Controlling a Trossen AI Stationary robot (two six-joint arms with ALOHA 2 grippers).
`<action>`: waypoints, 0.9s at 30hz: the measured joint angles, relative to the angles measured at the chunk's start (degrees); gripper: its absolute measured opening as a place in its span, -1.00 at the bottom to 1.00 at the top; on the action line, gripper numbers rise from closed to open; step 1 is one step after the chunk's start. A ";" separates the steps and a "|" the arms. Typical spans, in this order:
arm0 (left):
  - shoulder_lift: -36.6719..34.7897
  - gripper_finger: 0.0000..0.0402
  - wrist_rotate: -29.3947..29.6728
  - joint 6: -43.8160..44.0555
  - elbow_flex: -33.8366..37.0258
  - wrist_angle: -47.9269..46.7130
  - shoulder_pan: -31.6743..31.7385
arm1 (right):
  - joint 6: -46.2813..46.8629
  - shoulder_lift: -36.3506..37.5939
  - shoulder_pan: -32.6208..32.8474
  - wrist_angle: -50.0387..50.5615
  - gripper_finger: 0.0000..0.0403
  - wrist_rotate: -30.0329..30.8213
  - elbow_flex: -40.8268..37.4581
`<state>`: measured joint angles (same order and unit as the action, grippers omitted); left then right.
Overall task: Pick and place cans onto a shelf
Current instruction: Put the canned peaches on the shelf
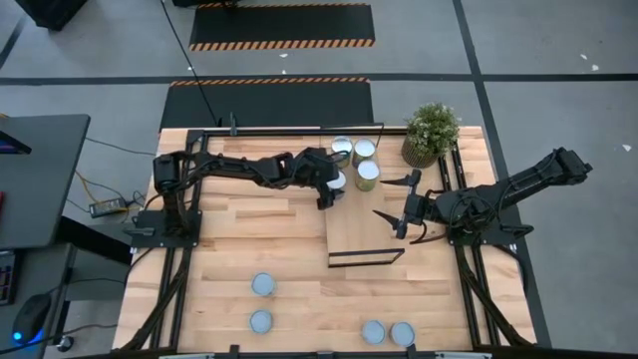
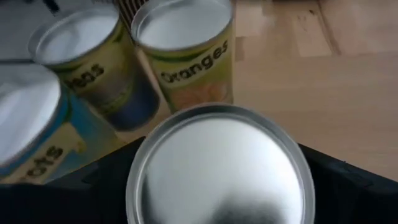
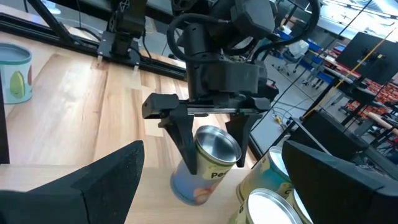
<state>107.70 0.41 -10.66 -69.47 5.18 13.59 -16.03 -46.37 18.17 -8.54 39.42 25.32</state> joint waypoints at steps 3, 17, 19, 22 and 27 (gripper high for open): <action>-0.02 0.76 -0.07 -0.99 0.00 1.17 -0.38 | 0.40 0.00 0.02 0.03 0.93 -0.04 0.00; -0.39 0.77 -0.01 -3.09 0.00 10.38 -0.98 | 0.85 0.00 0.02 0.11 0.93 -0.15 0.02; -1.64 0.77 0.01 -4.36 0.04 10.57 -1.49 | 0.89 0.00 0.02 0.17 0.93 -0.13 0.02; -4.80 0.77 -0.01 -6.41 0.02 9.20 -2.60 | 1.31 0.00 0.02 0.84 0.93 -0.13 0.04; -9.34 0.77 2.60 -8.61 -0.02 0.97 -4.92 | 1.53 0.00 0.02 1.14 0.93 -0.13 0.04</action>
<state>98.36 3.01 -19.27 -69.49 6.16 8.68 -14.50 -46.37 18.20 -7.40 39.29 25.36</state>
